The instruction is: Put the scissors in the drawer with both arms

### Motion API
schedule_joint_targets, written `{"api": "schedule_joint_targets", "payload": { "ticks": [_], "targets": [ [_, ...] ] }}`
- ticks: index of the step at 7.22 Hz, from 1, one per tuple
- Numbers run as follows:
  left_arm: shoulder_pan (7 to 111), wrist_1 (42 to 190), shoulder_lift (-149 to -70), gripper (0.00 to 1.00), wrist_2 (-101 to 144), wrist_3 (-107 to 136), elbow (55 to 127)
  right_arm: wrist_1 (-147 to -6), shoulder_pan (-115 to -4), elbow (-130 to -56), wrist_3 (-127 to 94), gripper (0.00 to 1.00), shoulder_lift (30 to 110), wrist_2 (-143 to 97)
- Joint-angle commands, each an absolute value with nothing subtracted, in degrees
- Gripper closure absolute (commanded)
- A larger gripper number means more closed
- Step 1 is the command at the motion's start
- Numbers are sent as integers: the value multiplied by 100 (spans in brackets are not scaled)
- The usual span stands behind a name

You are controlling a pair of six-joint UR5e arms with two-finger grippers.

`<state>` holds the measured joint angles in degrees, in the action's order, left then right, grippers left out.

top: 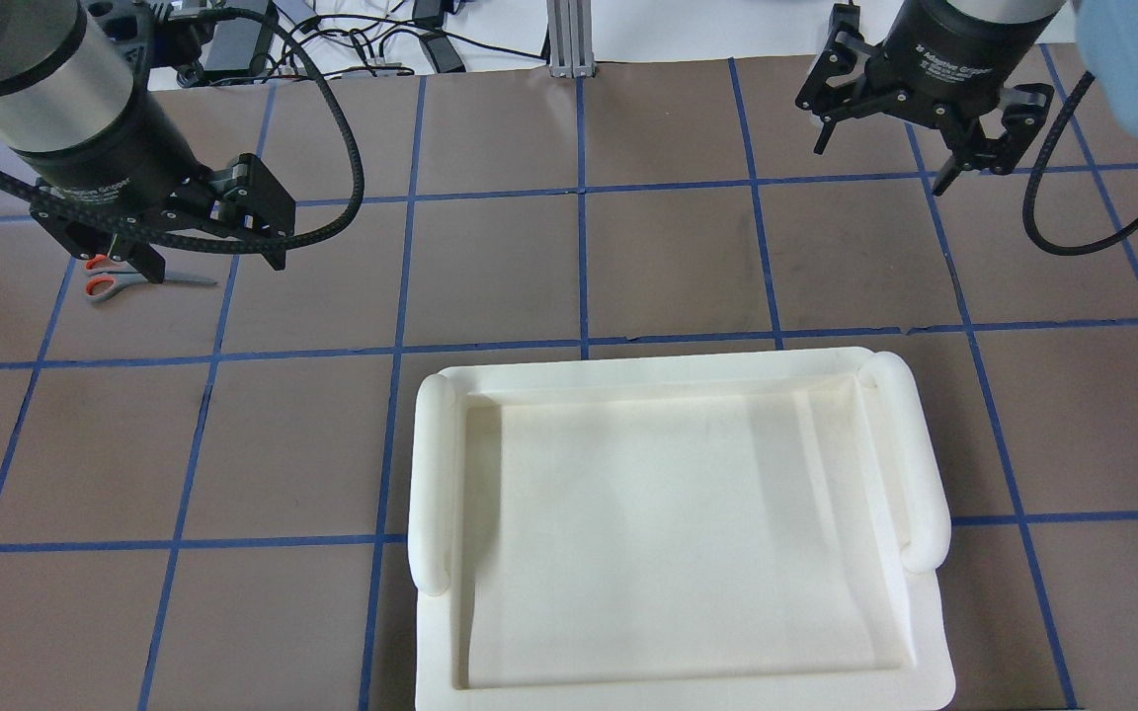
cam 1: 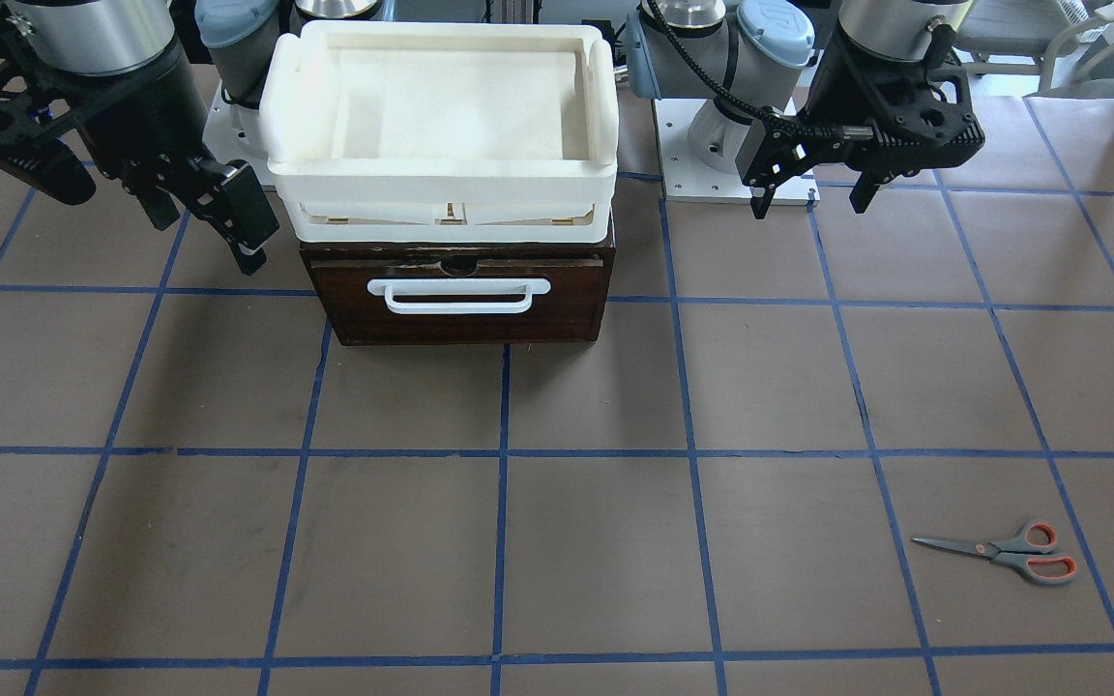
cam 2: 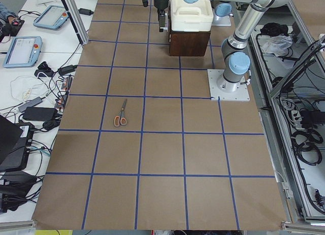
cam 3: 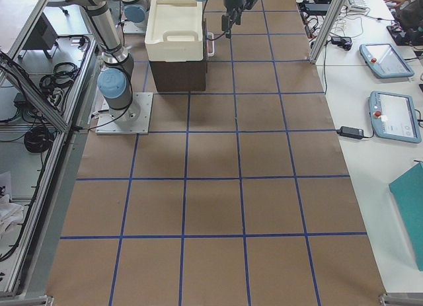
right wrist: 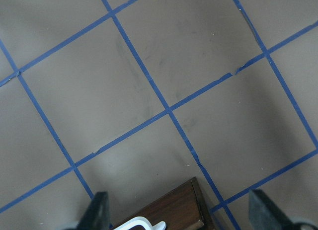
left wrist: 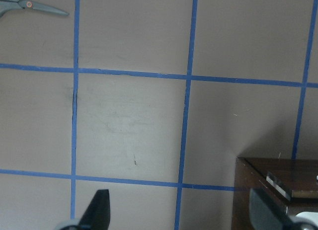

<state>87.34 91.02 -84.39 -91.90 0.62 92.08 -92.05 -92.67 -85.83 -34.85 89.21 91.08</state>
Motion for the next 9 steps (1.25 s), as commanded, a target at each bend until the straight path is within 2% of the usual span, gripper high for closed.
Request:
{"api": "schedule_joint_targets", "payload": {
  "ticks": [1,4,6,9],
  "targets": [
    [8579,8746,-8717,0,-9141,-605,9228,-9316,-9832,-8543,-4706,0,8667,9132],
    [8062,7815,-9437,0,-9184,-1752,9526,-9438,-10080,-8525,-6235,0,8360,9106],
    [7290,7796,-9807,0,-9149,-2468,9580,-9632,-10317,-8525,-7044,0,8017,9105],
    [6384,7000,-10387,0,-9185,-5398,9624,-9763,-10660,-8525,-7987,0,7709,9062]
  ]
}}
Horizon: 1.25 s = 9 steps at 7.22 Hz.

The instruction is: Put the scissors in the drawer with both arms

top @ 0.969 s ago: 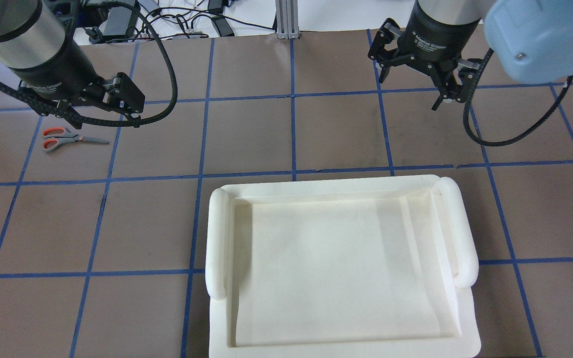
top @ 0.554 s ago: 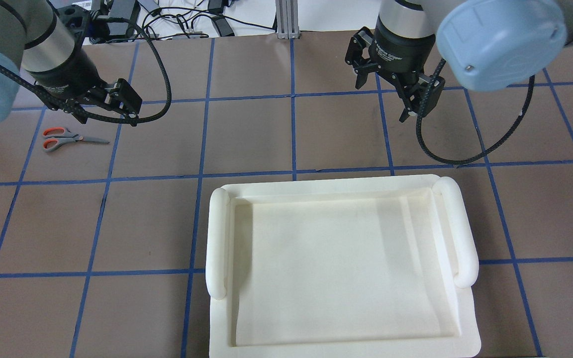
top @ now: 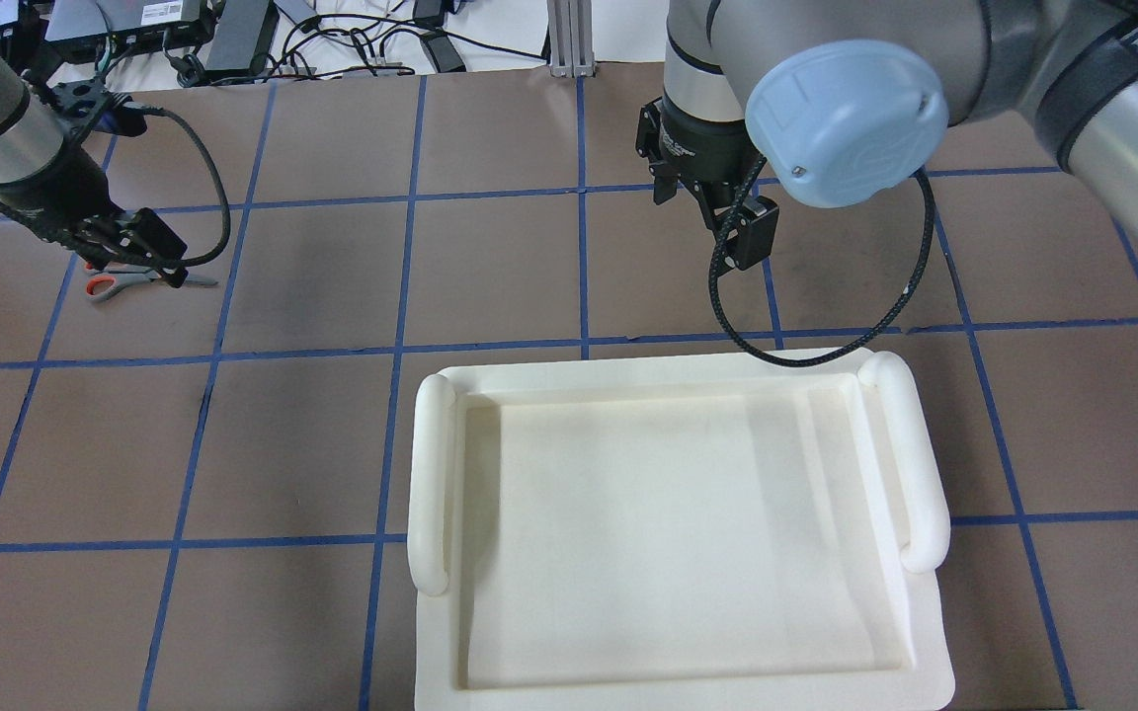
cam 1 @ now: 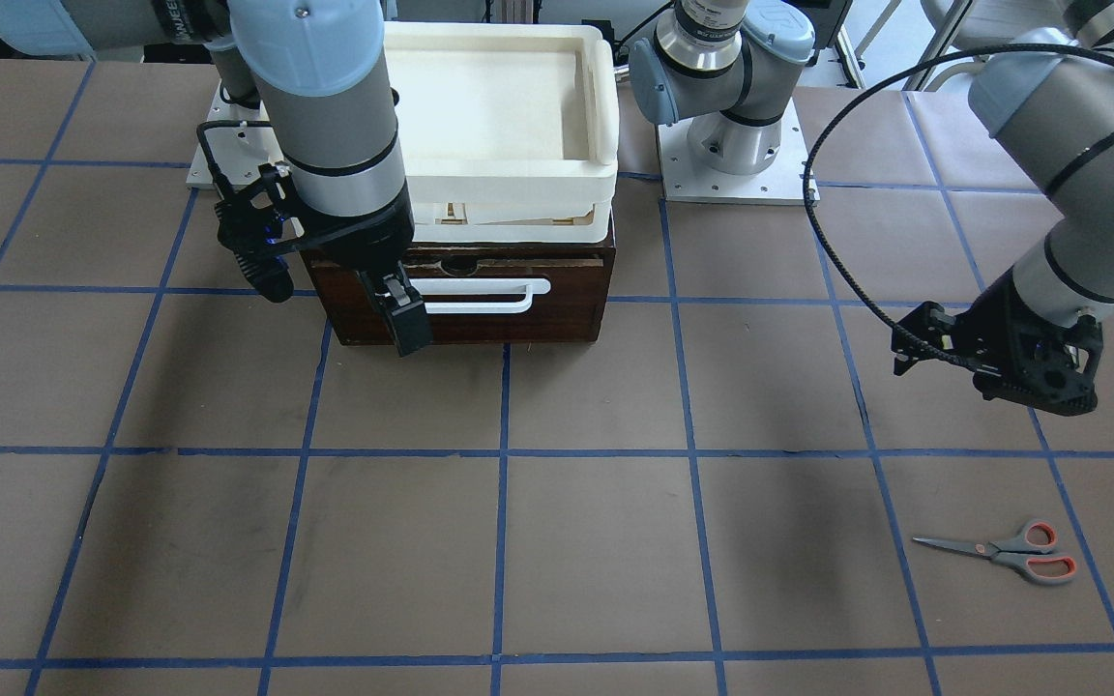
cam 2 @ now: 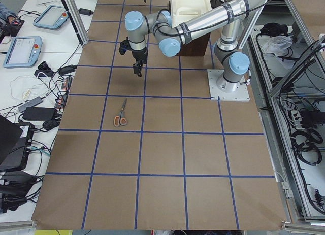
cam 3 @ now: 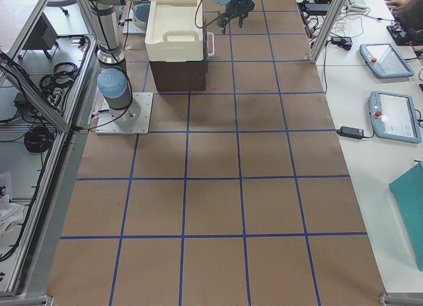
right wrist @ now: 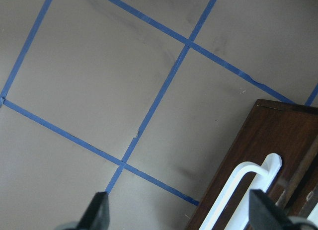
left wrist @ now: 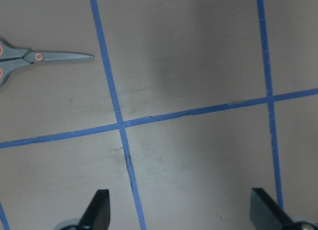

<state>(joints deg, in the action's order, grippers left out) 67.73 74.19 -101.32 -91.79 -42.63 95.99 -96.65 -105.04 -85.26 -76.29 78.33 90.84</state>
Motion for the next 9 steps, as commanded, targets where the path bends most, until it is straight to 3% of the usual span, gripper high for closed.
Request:
{"api": "schedule_joint_targets", "payload": {
  "ticks": [1,5,9],
  "targets": [
    [6303,6744,-10702,0,-9193,-6301,9581,-9930,-10809,-8525,-8233,0,7586,9053],
    [6267,5136,-11652,0,-9194,-10414,9282,-9932,-10881,-8552,-8762,0,7296,8657],
    [5933,5123,-12549,0,-8254,-12715,8659,-9722,-10881,-8604,-8911,0,7111,8692]
  ]
}}
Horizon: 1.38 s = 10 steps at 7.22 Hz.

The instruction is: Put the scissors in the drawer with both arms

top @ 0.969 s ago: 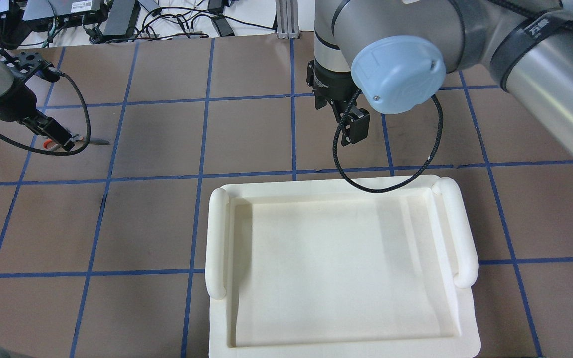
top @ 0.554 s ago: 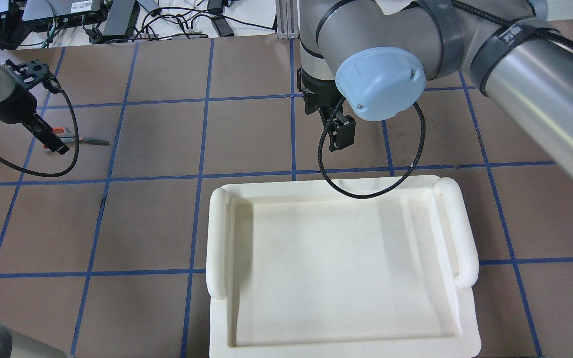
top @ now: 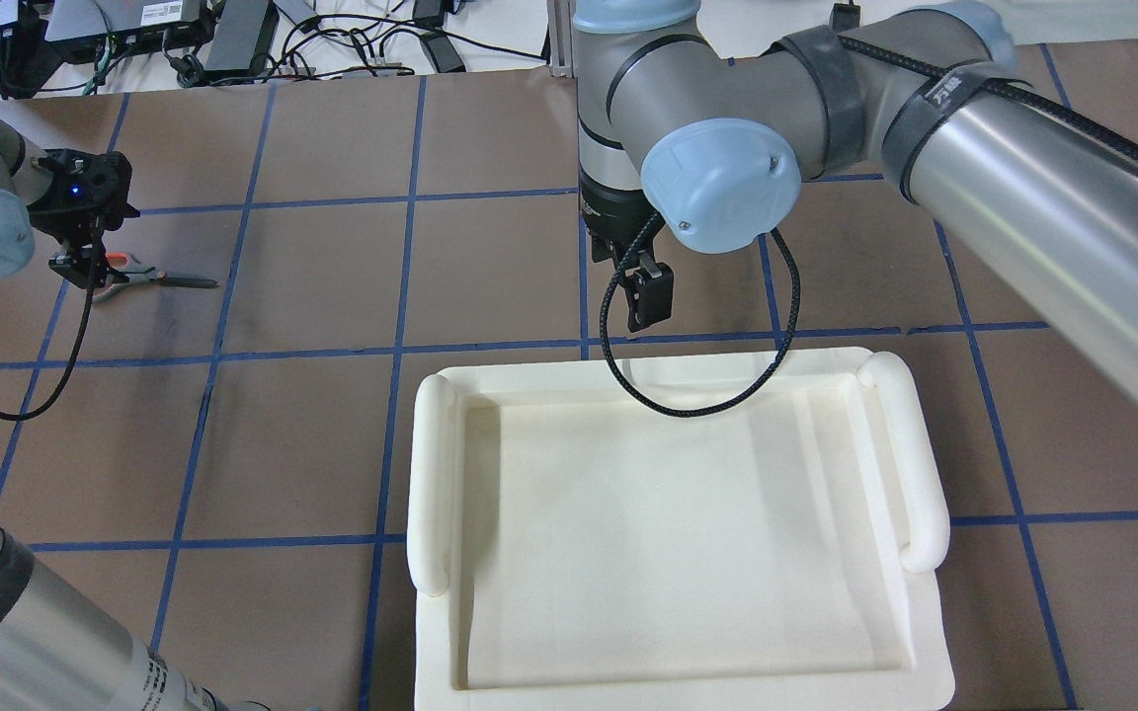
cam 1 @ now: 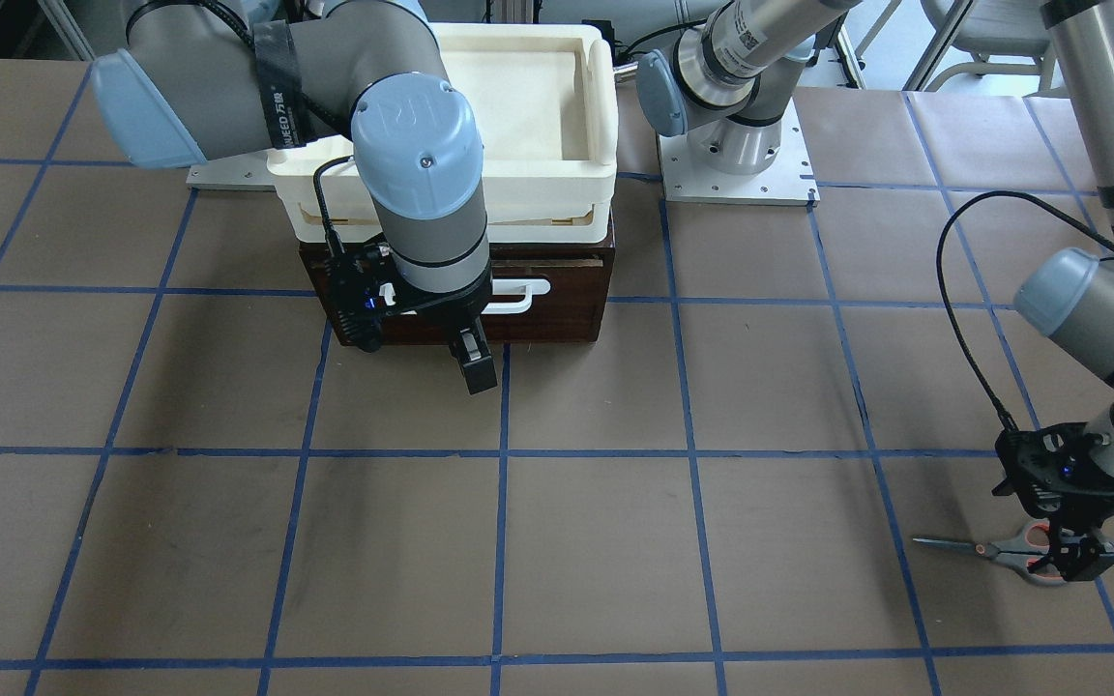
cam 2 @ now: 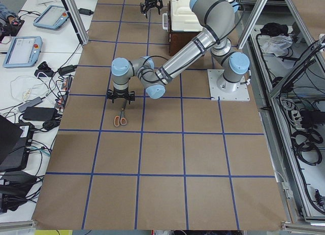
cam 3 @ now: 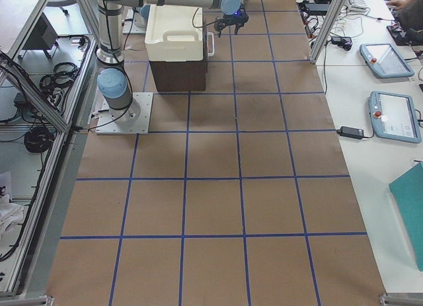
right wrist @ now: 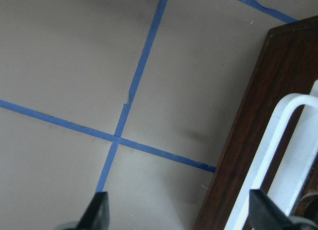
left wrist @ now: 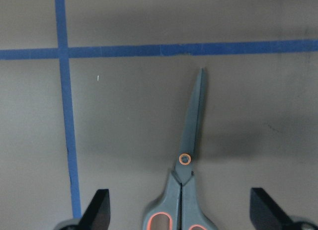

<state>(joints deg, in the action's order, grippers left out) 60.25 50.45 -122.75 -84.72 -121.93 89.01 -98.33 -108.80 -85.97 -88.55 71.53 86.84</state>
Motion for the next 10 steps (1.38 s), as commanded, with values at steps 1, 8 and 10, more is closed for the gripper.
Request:
{"api": "schedule_joint_targets", "payload": {
  "ticks": [1,8,10],
  "targets": [
    [5933,5255,-12742,0,-8218,-12744,8570,-9642,-10881,-8604,-8938,0,7076,8684],
    [5959,5537,-12876,1,-8614,-12115,8481,-9387,-10872,-8604,-9246,0,6829,8631],
    [5968,5546,-12893,1,-8657,-12120,8481,-9326,-10872,-8604,-9255,0,6838,8631]
  ]
}}
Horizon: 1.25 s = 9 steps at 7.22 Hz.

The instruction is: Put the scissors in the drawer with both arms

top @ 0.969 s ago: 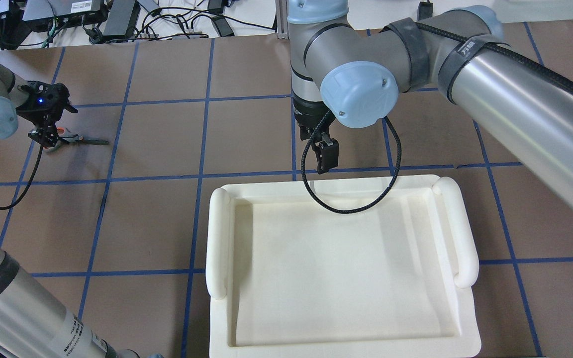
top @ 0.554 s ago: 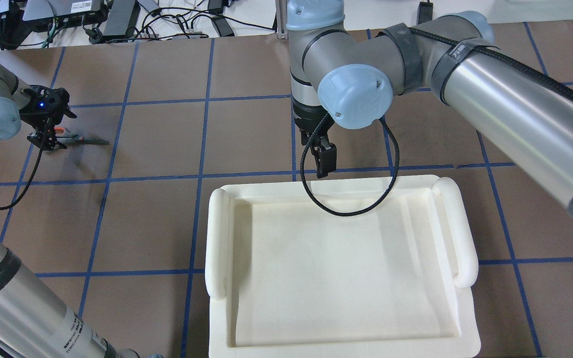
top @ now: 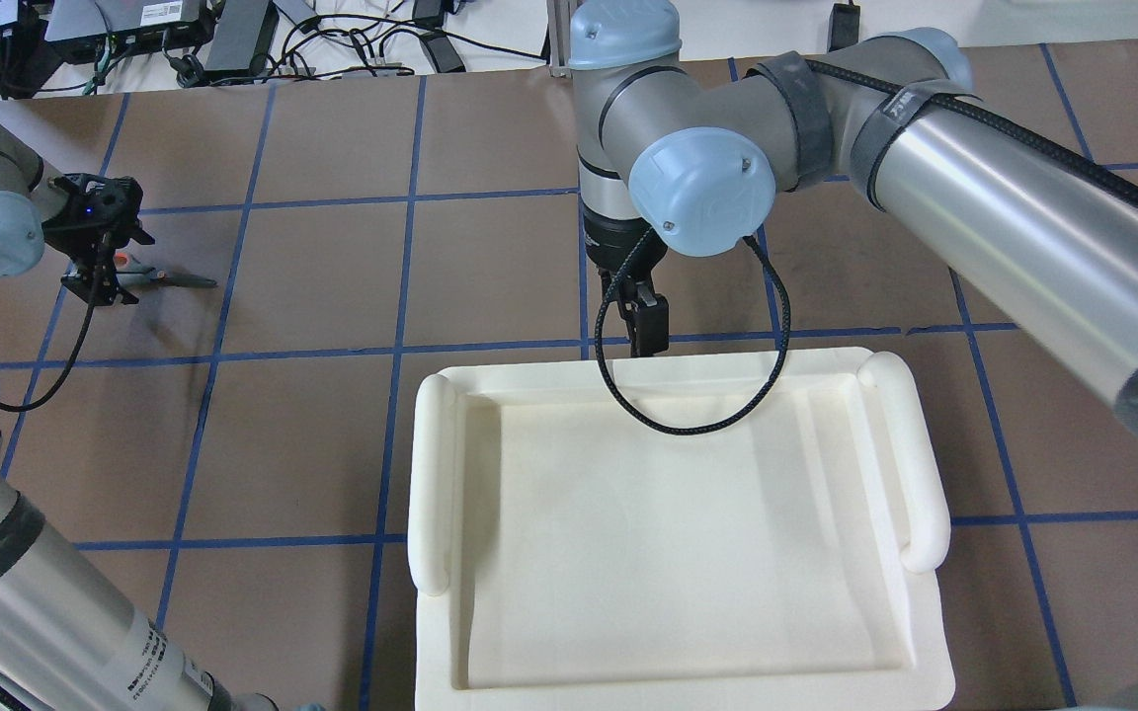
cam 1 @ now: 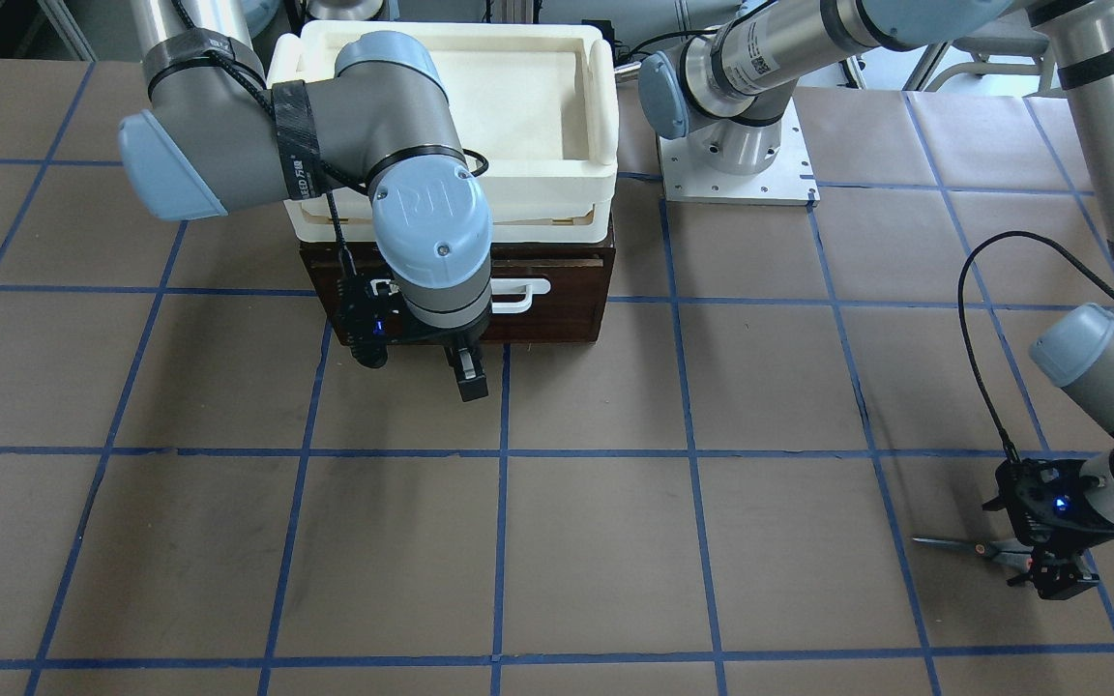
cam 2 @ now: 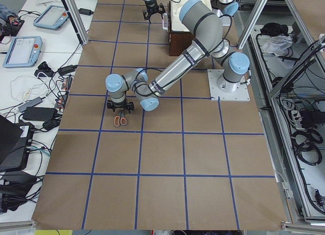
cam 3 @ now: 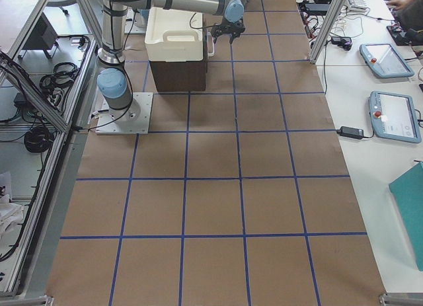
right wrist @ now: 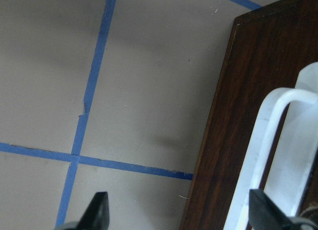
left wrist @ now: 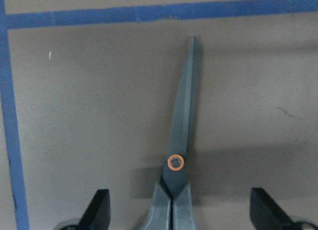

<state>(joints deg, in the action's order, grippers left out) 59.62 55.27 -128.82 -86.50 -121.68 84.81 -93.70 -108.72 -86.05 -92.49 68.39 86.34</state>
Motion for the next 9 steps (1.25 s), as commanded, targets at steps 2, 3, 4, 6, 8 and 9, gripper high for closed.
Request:
{"api": "schedule_joint_targets", "payload": {
  "ticks": [2,3,4,6,8,9],
  "targets": [
    [5959,5537,-12981,1,-8675,-12111,8481,-9176,-10872,-8613,-9290,0,6829,8561],
    [5959,5537,-12990,1,-8727,-12129,8481,-9141,-10872,-8613,-9429,0,6829,8552],
    [5959,5537,-12990,4,-8745,-12155,8481,-9115,-10872,-8613,-9422,0,6829,8560],
    [5968,5537,-12990,10,-8745,-12155,8490,-9114,-10872,-8613,-9431,0,6794,8560],
    [5968,5520,-12990,33,-8745,-12190,8499,-9123,-10872,-8613,-9431,0,6741,8560],
    [5968,5511,-12982,35,-8745,-12190,8499,-9114,-10872,-8605,-9431,0,6741,8561]
  ]
}}
